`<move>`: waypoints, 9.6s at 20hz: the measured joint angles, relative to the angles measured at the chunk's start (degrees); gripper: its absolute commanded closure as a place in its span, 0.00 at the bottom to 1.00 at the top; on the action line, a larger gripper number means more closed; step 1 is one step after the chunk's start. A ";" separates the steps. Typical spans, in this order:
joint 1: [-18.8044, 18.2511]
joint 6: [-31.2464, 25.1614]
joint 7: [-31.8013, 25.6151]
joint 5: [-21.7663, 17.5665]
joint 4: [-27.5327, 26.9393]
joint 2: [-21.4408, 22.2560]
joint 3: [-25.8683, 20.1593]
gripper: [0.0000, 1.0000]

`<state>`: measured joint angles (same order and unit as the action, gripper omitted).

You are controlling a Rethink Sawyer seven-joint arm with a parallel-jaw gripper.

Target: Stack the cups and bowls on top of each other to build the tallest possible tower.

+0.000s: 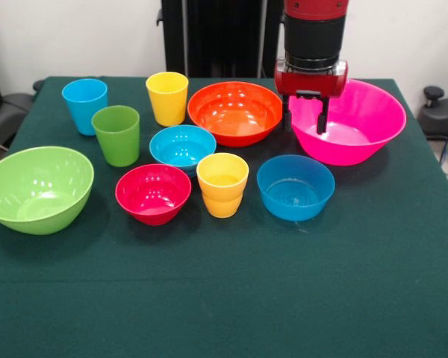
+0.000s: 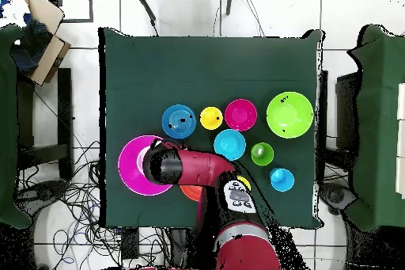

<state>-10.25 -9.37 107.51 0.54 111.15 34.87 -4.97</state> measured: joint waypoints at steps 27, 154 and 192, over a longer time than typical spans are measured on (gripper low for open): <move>-4.55 0.01 0.00 -2.92 -0.32 -7.58 -3.40 0.00; 0.15 6.65 2.04 -0.39 6.69 -0.97 1.03 0.00; -0.78 1.86 2.04 3.16 5.27 2.99 3.87 0.00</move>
<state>-11.02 -7.50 109.54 3.70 116.42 37.87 -1.10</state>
